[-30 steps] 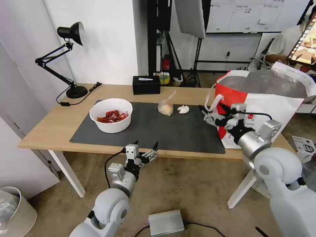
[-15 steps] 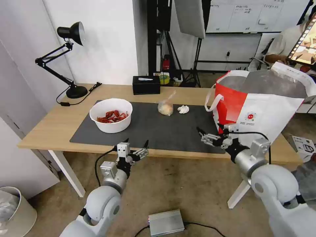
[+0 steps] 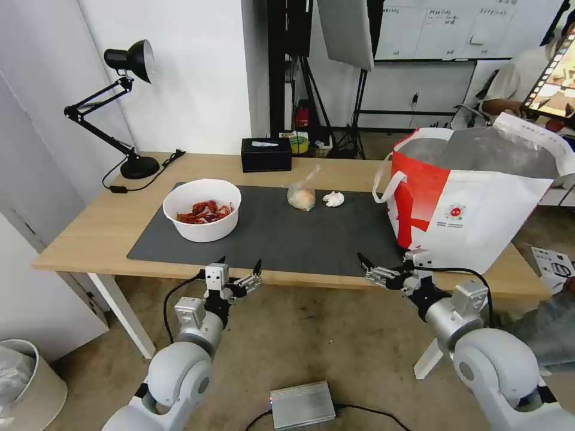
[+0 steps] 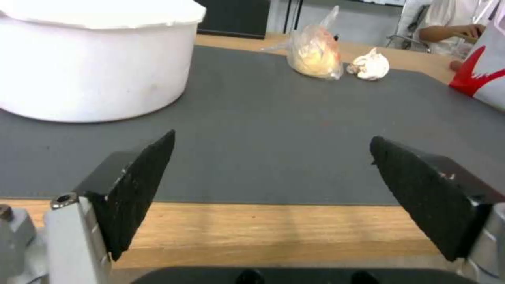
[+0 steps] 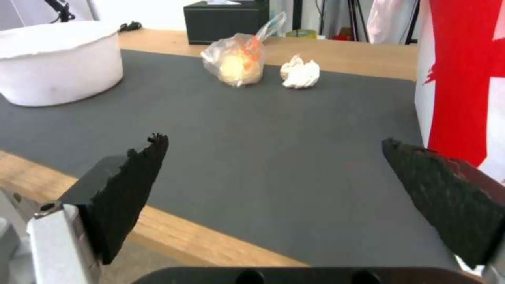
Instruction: Pick up the trash from the table and place it into the takeout bag.
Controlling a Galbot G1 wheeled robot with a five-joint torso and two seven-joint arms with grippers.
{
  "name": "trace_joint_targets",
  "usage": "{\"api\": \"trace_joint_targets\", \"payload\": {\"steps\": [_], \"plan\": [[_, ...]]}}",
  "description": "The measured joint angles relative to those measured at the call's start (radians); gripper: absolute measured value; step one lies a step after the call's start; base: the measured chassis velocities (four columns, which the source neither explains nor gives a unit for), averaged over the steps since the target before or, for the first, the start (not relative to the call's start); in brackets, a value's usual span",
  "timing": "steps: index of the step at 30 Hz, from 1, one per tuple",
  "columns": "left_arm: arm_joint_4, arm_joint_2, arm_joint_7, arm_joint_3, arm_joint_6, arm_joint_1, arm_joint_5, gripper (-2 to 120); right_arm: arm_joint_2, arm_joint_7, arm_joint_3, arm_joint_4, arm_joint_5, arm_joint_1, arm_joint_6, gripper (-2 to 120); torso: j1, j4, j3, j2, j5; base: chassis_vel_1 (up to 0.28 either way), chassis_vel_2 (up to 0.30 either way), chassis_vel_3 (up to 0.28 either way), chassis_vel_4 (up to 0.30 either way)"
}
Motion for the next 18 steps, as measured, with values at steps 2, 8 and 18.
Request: {"api": "trace_joint_targets", "payload": {"steps": [2,8,18], "plan": [[-0.006,0.002,0.0,-0.005,0.008,0.003,0.0,100,0.004,-0.002,0.0,0.001,-0.008,-0.006,0.0,100,0.0,0.0,0.0,0.0,0.0,0.0,0.0,0.0,0.0],[-0.012,0.009,0.0,-0.02,0.023,0.009,0.002,100,0.011,-0.002,-0.004,0.002,-0.016,-0.008,0.0,100,0.0,0.0,0.0,0.0,0.0,0.0,0.0,0.0,0.0],[-0.018,0.008,-0.002,-0.029,0.045,0.022,0.01,100,0.02,0.038,-0.008,-0.001,-0.029,-0.015,-0.022,100,0.0,0.0001,0.0,0.0,0.0001,0.0,0.0,0.0,0.0]]}}
